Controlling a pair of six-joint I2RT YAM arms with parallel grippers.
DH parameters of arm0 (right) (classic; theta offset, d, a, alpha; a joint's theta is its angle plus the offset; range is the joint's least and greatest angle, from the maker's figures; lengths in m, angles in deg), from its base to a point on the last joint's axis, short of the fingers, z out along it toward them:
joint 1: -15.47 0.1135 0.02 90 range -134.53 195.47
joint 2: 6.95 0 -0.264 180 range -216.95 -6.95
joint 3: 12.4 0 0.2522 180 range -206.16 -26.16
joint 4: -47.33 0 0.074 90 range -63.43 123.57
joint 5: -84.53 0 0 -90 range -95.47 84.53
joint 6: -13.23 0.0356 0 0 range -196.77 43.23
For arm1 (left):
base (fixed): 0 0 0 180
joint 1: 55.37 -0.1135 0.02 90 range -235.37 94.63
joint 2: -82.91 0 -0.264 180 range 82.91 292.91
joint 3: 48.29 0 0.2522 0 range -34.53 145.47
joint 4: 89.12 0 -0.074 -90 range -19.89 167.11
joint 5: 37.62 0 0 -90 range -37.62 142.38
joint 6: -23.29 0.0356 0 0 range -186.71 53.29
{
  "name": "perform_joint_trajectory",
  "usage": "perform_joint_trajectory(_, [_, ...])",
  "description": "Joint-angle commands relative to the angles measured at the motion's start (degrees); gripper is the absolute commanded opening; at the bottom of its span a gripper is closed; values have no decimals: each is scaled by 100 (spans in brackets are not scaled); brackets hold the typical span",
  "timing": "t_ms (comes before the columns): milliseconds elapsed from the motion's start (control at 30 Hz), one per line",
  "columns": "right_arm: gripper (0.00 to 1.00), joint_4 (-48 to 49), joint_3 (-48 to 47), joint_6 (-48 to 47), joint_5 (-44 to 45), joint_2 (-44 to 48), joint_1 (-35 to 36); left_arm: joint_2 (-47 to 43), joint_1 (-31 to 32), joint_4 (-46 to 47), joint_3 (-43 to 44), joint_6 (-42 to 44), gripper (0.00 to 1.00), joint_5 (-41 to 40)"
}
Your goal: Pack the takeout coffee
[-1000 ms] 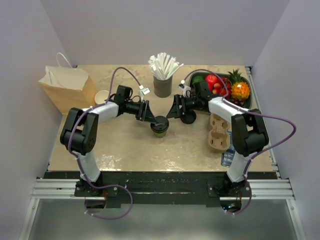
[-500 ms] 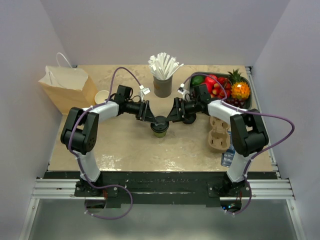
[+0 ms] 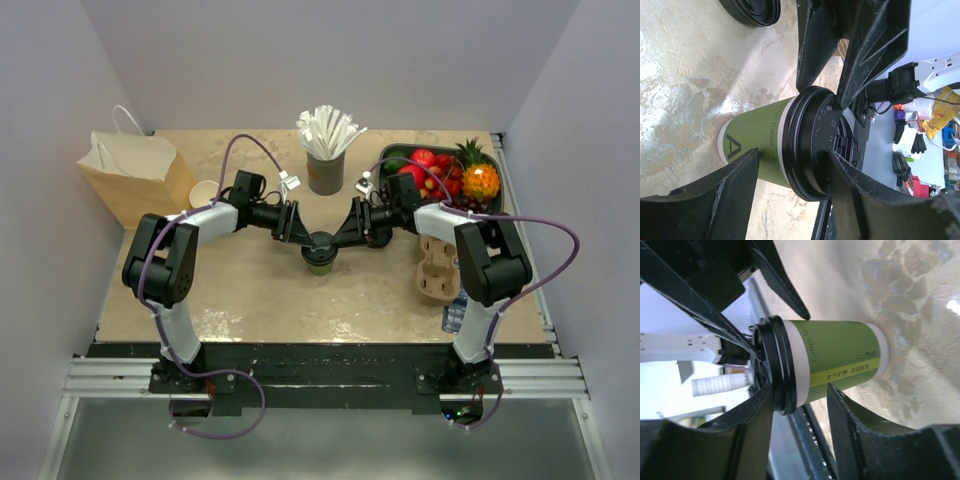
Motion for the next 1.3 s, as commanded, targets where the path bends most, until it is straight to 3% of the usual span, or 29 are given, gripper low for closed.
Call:
perform_joint_trajectory(0, [44,49,292,155,550,-462,-106,128,-76,-76,-29,197,60,-91])
perform_joint_trajectory(300, [42,-3,302,322,594,-700,-211,128,-76,64,-82,136,60,-82])
perform_joint_trajectory(400, [50,-91,12,-63,550,-429,-202,102,-76,64,-55,153,60,-21])
perform_joint_trajectory(533, [69,-452,-436,-767,471,-6,-211,40,-76,-84,76,406,61,111])
perform_joint_trajectory(633, [73,-470,-621,-978,480,144,-211,40,-76,-567,384,871,62,68])
perform_joint_trajectory(933, [74,-364,-981,-943,128,-145,-211,-65,-93,-1332,955,1453,65,-54])
perform_joint_trajectory(1267, [71,-707,-1272,-1216,278,-488,-220,-83,-128,-1439,894,1366,63,-355])
